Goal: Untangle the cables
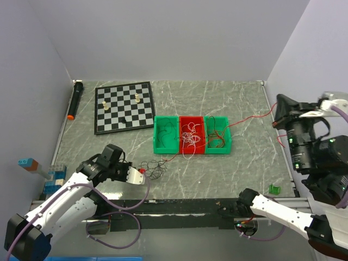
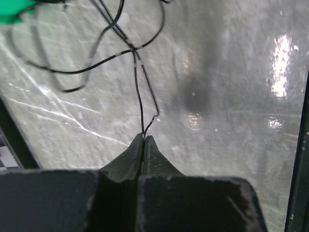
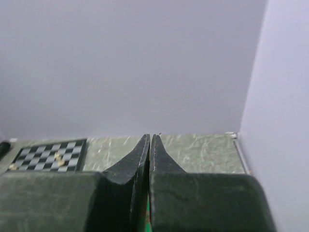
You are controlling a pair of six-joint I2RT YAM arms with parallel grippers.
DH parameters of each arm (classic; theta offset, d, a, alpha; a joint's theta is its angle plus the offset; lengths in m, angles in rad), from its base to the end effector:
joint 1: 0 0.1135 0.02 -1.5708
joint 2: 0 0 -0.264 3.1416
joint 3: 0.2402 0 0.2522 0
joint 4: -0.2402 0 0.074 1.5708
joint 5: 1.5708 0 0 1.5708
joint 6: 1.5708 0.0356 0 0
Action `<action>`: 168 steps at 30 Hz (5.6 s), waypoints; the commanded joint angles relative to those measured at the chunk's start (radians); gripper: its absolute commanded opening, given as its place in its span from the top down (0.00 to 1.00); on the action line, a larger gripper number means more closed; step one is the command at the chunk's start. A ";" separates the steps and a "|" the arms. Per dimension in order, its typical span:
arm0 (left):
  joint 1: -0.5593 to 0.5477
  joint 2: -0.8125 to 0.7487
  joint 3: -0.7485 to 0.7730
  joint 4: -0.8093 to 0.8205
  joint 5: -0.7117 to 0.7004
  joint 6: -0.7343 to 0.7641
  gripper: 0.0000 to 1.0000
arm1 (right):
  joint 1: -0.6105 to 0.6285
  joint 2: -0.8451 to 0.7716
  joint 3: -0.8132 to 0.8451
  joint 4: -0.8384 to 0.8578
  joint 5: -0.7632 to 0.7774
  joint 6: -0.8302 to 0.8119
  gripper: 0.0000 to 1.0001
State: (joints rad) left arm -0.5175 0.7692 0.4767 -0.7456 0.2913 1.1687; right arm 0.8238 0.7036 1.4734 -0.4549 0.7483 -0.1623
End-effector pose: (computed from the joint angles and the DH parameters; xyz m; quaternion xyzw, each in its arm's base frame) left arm 0.1141 -0.0767 0.1908 0.7382 0.6064 -0.0494 0.2915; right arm 0.0504 0.0188 0.5289 0.0017 0.6217 0.0415 0.7822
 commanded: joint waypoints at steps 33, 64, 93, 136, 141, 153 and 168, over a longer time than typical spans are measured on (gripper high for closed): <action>0.002 -0.024 0.272 0.025 0.255 -0.213 0.99 | -0.133 0.137 -0.260 0.194 -0.165 0.161 1.00; 0.004 -0.081 0.275 0.029 0.284 -0.205 0.99 | -0.396 0.416 -0.488 0.335 -0.415 0.473 1.00; 0.001 -0.064 0.356 0.342 0.446 -0.552 0.99 | -0.381 0.192 -0.740 0.484 -1.066 0.609 0.23; -0.003 0.007 0.688 0.295 0.532 -0.504 0.99 | -0.140 0.361 -0.944 1.026 -1.380 0.954 0.37; -0.003 0.005 0.688 0.301 0.534 -0.506 0.99 | -0.137 0.370 -0.941 1.039 -1.377 0.961 0.47; -0.003 0.007 0.708 0.313 0.522 -0.511 0.99 | -0.130 0.360 -0.956 1.003 -1.311 0.949 1.00; 0.002 0.002 0.844 0.388 0.367 -0.465 0.99 | -0.134 0.163 -0.878 0.288 -0.560 0.679 1.00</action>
State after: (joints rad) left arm -0.5175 0.7834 1.2812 -0.4438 0.7345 0.6746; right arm 0.6895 0.9207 0.5354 0.0490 -0.1242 0.5877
